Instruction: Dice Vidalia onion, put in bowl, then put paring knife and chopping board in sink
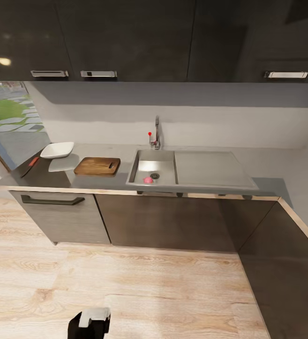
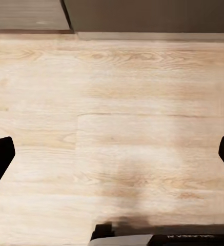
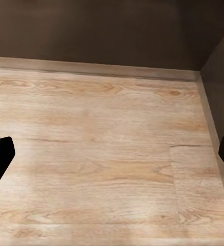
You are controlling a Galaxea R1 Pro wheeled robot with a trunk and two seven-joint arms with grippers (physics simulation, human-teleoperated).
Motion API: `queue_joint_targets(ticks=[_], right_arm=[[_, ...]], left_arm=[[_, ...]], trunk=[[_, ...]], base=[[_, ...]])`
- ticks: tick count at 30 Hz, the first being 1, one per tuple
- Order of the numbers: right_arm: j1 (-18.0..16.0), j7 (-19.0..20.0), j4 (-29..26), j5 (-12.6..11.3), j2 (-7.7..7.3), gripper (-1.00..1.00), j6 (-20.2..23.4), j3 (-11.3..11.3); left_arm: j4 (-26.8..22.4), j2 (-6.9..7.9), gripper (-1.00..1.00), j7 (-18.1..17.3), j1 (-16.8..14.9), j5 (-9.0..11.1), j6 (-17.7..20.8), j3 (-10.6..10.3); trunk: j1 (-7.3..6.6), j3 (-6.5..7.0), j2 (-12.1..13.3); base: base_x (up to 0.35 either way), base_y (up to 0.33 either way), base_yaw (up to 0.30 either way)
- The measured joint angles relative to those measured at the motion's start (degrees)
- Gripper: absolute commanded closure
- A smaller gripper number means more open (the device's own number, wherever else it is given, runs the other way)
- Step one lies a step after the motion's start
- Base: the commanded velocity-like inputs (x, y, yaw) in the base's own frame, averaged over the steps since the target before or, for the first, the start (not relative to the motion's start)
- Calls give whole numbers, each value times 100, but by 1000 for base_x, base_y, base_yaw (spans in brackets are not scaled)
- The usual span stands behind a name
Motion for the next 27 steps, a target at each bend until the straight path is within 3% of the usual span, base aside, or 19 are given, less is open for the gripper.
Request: queue_joint_targets(ticks=[3, 5, 8, 10, 14, 15, 16, 19, 23, 24, 26, 27], right_arm=[[0, 1, 0, 0, 8, -100, 0, 2], [0, 17, 0, 0, 28, -100, 0, 7], [1, 28, -7, 6, 77, -100, 2, 15], [1, 29, -9, 1, 91, -100, 1, 9], [1, 14, -15, 1, 103, -100, 1, 3], [1, 7, -18, -2, 105, -100, 1, 1], [1, 3, -19, -5, 105, -100, 1, 0], [1, -2, -19, -7, 106, -100, 1, 0], [1, -5, -19, -9, 103, -100, 1, -2], [1, -5, -19, -9, 102, -100, 1, -2], [1, -5, -19, -9, 102, -100, 1, -2], [1, -5, -19, -10, 100, -100, 1, -5]], left_arm=[[-666, -96, -100, -8, 0, -13, 903, -55], [-903, -320, -100, -11, -9, -31, 1365, -88], [-992, -562, -100, -3, -66, -136, 1536, -119], [-1010, -647, -100, 7, -166, -279, 1569, -172], [-1024, -733, -100, 34, -582, -748, 1785, -614], [-1035, -766, -100, 30, -938, -941, 2076, -738], [-1037, -774, -100, 30, -1173, -979, 2175, -763], [-1038, -782, -100, 31, -1639, -1012, 2366, -787], [-1041, -798, -100, 26, -2710, -1018, 3127, -801], [-1041, -799, -100, 22, -2941, -998, 3287, -802], [-1036, -802, -100, 33, -3761, -818, 3700, -803], [-1026, -804, -100, 45, -4192, -521, 3792, -805]], trunk=[[0, 0, 0], [0, 0, 0], [0, 0, 0], [0, 0, 0], [0, 0, 0], [1, 2, 1], [1, 2, 2], [1, 1, 1], [1, 3, 1], [1, 2, 1], [1, 2, 1], [1, 2, 1]], base=[[0, 0, 0], [0, 0, 0], [0, 0, 0], [0, 0, 0], [0, 0, 0], [0, 0, 0], [0, 0, 0], [0, 0, 0], [0, 0, 0], [0, 0, 0], [0, 0, 0], [0, 0, 0]])
